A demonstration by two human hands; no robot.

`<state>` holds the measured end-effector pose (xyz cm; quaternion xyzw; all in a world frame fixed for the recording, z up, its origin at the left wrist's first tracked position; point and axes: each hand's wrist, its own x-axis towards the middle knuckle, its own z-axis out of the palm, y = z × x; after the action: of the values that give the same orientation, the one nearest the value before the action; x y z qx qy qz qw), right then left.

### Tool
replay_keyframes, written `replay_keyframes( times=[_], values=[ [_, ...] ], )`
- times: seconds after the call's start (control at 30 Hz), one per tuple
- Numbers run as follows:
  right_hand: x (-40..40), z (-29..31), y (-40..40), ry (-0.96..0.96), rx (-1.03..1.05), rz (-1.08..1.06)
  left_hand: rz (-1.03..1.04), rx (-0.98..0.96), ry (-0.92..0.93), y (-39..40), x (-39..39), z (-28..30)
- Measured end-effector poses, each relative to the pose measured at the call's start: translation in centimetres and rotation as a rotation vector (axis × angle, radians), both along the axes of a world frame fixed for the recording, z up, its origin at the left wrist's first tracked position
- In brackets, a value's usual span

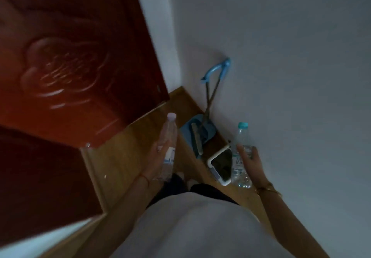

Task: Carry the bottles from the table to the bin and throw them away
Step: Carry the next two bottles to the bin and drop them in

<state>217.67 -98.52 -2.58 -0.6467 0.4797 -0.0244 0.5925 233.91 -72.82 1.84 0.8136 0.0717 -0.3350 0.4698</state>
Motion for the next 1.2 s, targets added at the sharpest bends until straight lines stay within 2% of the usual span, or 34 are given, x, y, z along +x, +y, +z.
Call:
replay_keyframes(
  times=[0.07,0.23,0.43,0.63,0.8,0.9,1.07,1.2],
  values=[
    [-0.1,-0.7,1.0,-0.015,0.039,-0.122,-0.153,-0.101,0.091,-2.0,1.7,-0.6],
    [-0.3,-2.9,3.9,-0.038,0.082,-0.439,-0.501,-0.141,0.174,-8.4,5.6,-3.6],
    [0.7,-6.7,5.0,-0.003,0.009,-0.634,-0.896,-0.129,0.128,-14.5,5.8,-8.4],
    [0.7,-17.4,2.6,0.075,-0.070,-0.638,-1.035,-0.128,0.052,-19.4,2.9,-20.2],
    [1.2,-29.8,0.9,0.095,-0.124,-0.576,-1.083,-0.091,-0.021,-21.7,1.2,-33.4],
    [1.2,-36.3,0.1,0.119,-0.133,-0.555,-1.100,-0.096,-0.087,-22.7,0.8,-39.6],
    [0.7,-43.4,-0.3,0.116,-0.101,-0.529,-1.156,-0.133,-0.176,-23.5,0.5,-46.3],
    [0.8,-44.9,-0.3,0.116,-0.085,-0.529,-1.183,-0.145,-0.213,-23.4,0.4,-48.2]
  ],
)
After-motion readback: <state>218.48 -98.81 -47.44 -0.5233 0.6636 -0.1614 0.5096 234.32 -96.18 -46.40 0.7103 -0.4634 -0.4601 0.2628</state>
